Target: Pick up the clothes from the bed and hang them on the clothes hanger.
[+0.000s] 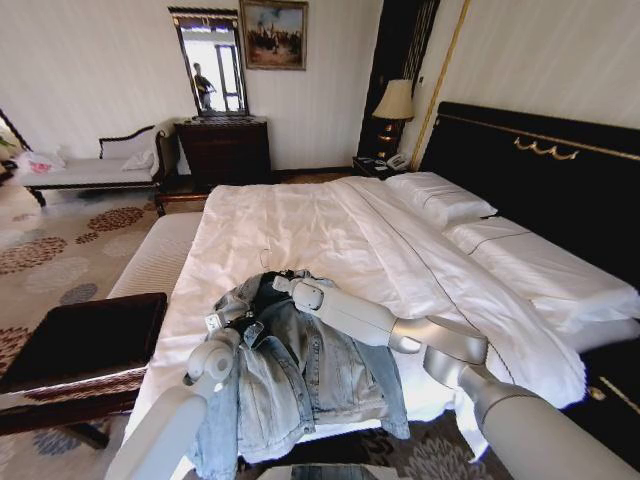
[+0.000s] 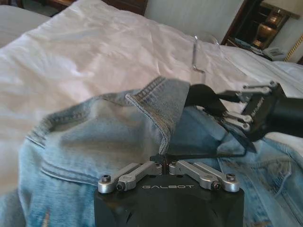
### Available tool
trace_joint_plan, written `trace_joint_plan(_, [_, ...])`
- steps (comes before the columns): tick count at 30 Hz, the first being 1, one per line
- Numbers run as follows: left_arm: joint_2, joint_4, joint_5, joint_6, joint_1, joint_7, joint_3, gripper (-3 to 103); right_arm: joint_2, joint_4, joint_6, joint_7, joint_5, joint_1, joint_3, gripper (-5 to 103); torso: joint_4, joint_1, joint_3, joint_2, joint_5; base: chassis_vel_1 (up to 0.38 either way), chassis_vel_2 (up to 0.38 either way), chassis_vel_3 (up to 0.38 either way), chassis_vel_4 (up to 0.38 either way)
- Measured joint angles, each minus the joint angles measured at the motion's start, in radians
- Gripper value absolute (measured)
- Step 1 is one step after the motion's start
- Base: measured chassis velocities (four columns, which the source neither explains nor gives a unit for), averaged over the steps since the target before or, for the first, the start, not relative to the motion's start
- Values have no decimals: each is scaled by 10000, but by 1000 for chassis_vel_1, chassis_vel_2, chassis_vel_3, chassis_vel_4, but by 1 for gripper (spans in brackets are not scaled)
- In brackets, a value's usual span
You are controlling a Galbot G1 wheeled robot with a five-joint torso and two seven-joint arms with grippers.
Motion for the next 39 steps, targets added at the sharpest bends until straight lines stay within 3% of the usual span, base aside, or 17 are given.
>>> trace_joint_plan(8, [34, -137, -119, -8, -118, -70, 18, 1, 123, -167, -487, 281, -100, 16, 95, 29, -2, 0, 0, -1, 0, 0, 0, 0, 0])
trace_joint_plan(12, [-30, 154, -83, 28, -379, -72, 184, 1, 174, 366, -1050, 501, 202, -4, 12, 29, -1, 0, 0, 0, -1, 0, 0, 0, 0])
trace_joint_plan(20, [-22, 602, 13, 32, -866, -159, 582, 1, 482, 742, -1499, 744, 596, -36, -51, 28, 0, 0, 0, -1, -1, 0, 0, 0, 0])
trace_joint_plan(26, [4, 698, -6, 3, -913, -137, 542, 1, 324, 925, -1559, 829, 970, -31, 14, 28, -3, 1, 0, 0, -1, 0, 0, 0, 0])
trace_joint_plan(34, [-22, 650, 122, -16, -524, -17, 426, 1, 47, 1530, -1490, 1023, 2196, -96, 131, 28, -1, 0, 0, 0, -1, 0, 0, 0, 0])
trace_joint_plan(39, [89, 753, 215, 520, -511, -32, 422, 1, -41, 1802, -1247, 969, 2406, -97, 134, 28, -2, 0, 0, 0, 0, 0, 0, 0, 0])
